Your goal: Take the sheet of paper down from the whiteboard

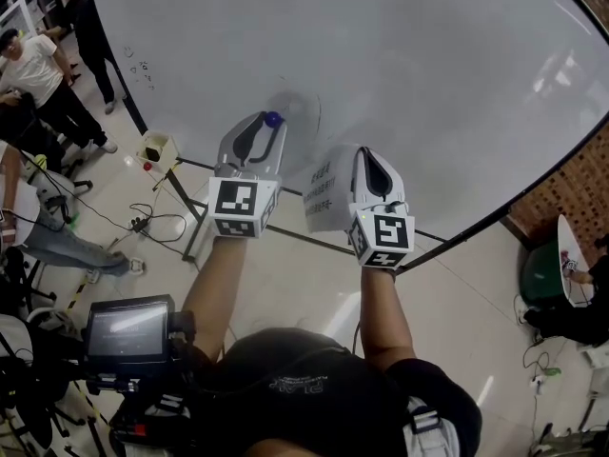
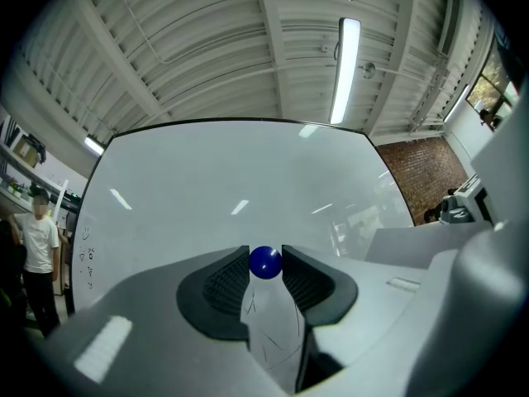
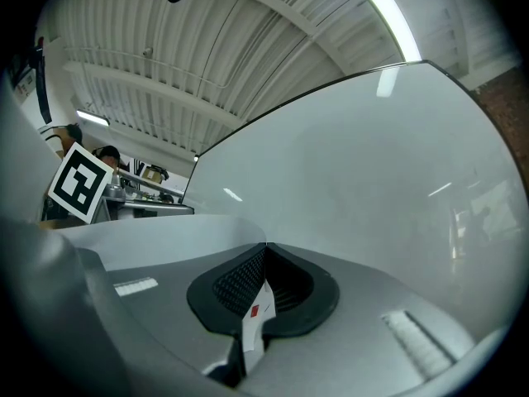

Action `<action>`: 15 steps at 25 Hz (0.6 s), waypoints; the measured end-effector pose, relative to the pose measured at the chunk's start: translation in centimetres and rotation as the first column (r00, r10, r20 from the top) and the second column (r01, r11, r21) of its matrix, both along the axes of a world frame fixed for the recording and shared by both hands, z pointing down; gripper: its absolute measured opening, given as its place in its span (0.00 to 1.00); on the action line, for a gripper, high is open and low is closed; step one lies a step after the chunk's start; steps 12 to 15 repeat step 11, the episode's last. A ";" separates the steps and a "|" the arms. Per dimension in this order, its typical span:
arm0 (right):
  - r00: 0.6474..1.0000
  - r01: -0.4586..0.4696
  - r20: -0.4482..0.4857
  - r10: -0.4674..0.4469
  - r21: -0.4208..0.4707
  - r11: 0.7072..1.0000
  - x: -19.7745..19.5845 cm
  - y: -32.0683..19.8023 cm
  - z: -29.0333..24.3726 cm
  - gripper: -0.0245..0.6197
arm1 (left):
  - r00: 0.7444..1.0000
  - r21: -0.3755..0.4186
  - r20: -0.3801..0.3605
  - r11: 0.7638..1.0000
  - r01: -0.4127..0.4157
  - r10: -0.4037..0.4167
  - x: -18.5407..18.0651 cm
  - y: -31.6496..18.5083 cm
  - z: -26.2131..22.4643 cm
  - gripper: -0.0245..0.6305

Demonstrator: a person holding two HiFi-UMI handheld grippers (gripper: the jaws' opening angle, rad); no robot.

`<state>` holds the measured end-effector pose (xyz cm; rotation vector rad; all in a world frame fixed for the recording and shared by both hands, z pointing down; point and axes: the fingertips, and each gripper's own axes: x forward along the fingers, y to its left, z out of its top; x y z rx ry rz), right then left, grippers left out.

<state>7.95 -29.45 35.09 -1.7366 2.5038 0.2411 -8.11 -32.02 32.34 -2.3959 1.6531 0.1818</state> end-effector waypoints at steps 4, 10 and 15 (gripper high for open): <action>1.000 -0.004 -0.005 0.004 -0.004 1.000 0.1 -0.2 0.4 0.06 | 1.000 0.000 0.000 1.000 -0.006 0.006 0.4 -0.2 0.0 0.22; 1.000 0.011 0.023 -0.011 0.013 1.000 -0.8 -0.5 0.0 0.06 | 1.000 0.004 0.010 1.000 -0.016 0.016 0.2 -0.2 0.0 0.22; 1.000 0.011 0.023 -0.011 0.016 1.000 -1.0 -0.5 -0.1 0.06 | 1.000 0.006 0.014 1.000 -0.018 0.018 0.2 -0.2 -0.1 0.22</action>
